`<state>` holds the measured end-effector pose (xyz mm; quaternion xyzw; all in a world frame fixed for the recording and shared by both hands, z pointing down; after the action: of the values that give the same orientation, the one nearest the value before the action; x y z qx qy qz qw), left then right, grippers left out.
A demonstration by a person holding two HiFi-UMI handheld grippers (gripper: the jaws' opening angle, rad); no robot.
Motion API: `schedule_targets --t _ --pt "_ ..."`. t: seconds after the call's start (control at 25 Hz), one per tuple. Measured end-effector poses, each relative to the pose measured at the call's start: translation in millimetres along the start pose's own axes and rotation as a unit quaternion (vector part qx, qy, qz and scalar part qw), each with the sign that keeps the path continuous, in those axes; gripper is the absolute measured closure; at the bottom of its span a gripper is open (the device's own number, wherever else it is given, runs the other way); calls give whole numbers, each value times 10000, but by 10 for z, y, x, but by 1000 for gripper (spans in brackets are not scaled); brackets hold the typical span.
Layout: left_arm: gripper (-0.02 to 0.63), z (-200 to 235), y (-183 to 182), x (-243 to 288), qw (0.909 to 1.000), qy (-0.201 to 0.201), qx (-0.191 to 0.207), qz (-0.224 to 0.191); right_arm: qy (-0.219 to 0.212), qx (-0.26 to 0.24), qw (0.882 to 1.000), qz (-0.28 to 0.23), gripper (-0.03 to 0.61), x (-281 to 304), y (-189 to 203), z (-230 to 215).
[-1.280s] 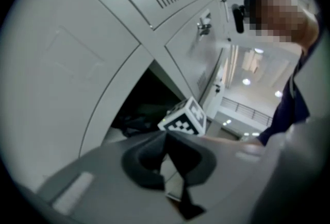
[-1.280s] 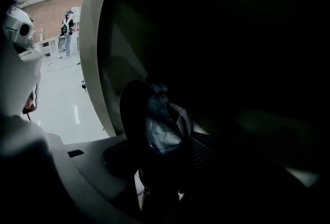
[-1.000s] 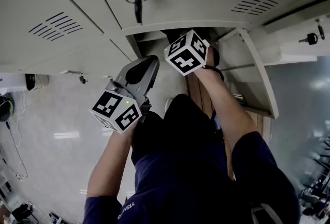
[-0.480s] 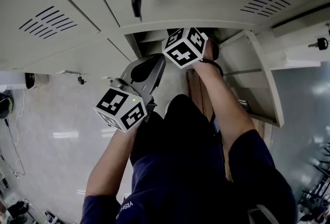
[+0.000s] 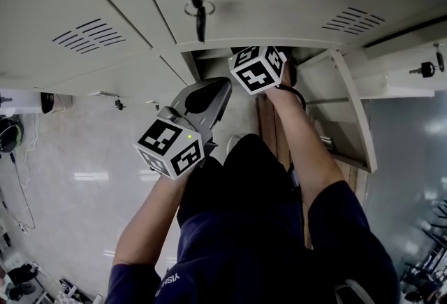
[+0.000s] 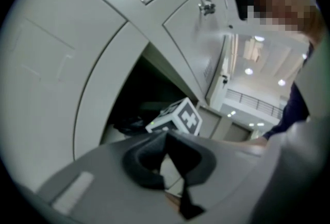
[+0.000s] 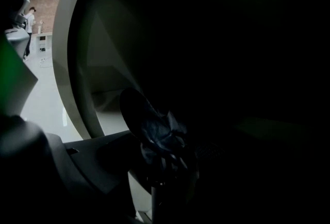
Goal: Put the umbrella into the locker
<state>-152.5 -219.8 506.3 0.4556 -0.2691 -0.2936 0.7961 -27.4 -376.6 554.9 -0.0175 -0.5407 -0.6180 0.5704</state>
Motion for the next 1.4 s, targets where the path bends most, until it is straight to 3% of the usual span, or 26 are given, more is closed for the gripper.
schedule_targets --t 0.52,0.92,1.16,1.2,1.32,1.4 --pt "613 -182 -190 -361 9993 -103 -303 174 97 367 9989 -287 270 -610 -76 154" --pt "613 -595 -487 -822 9979 -210 -537 280 -246 780 9966 80 272 -1363 -66 421" --pt "612 -891 -660 -1151 9978 -341 -428 363 -602 1108 9920 16 278 -2057 -129 594" --pt "612 -941 -673 -1212 9978 -375 -384 399 -655 1164 9910 -20 298 -2185 -145 619" --pt "612 -1108 -705 -1409 9975 -439 -332 450 -879 1434 9853 -302 462 -2577 -198 688" --pt "613 -1247 -709 -1534 9975 -444 -265 491 -1061 1625 9796 -519 532 -2831 -233 739"
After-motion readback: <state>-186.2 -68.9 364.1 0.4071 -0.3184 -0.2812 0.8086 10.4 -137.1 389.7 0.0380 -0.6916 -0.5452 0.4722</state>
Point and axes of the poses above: the fingertips, and each gripper's own axes: x forward along the fingers, z to its left, y out of its underside, the point moved 10 cm from there along -x, backward along the fingers
